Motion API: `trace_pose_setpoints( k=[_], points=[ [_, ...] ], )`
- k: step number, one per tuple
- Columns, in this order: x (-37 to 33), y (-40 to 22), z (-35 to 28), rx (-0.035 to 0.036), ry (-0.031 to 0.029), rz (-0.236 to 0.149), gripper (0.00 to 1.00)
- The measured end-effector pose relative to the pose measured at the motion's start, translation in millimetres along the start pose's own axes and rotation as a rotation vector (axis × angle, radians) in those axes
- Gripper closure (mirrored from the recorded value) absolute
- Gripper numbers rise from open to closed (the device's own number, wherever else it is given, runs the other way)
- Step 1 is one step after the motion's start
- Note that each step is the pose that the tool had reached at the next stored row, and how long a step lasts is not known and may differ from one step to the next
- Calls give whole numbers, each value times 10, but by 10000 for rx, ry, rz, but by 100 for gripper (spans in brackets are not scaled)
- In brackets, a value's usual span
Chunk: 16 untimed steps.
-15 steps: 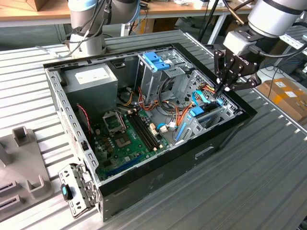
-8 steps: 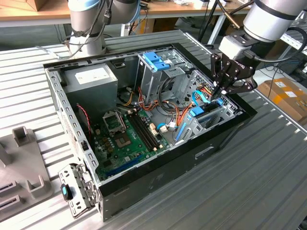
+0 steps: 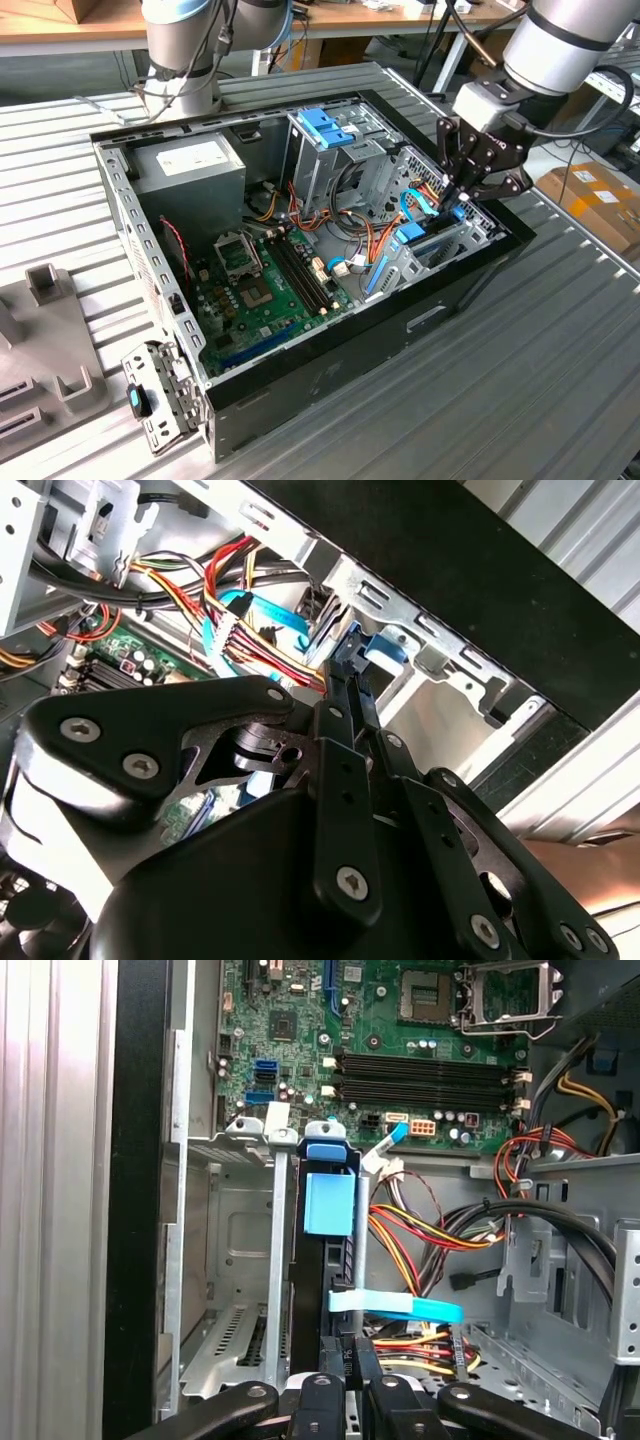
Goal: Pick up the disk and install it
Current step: 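Insert the second disk wire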
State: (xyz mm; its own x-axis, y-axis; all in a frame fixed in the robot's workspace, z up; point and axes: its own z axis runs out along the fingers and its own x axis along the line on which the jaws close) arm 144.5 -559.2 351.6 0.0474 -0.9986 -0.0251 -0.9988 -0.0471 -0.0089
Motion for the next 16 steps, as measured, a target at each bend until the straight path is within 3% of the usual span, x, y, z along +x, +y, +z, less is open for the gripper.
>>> trace_pose_setpoints(
  k=[16],
  points=[
    [8, 11, 22, 0, 1, 4, 84]
  ],
)
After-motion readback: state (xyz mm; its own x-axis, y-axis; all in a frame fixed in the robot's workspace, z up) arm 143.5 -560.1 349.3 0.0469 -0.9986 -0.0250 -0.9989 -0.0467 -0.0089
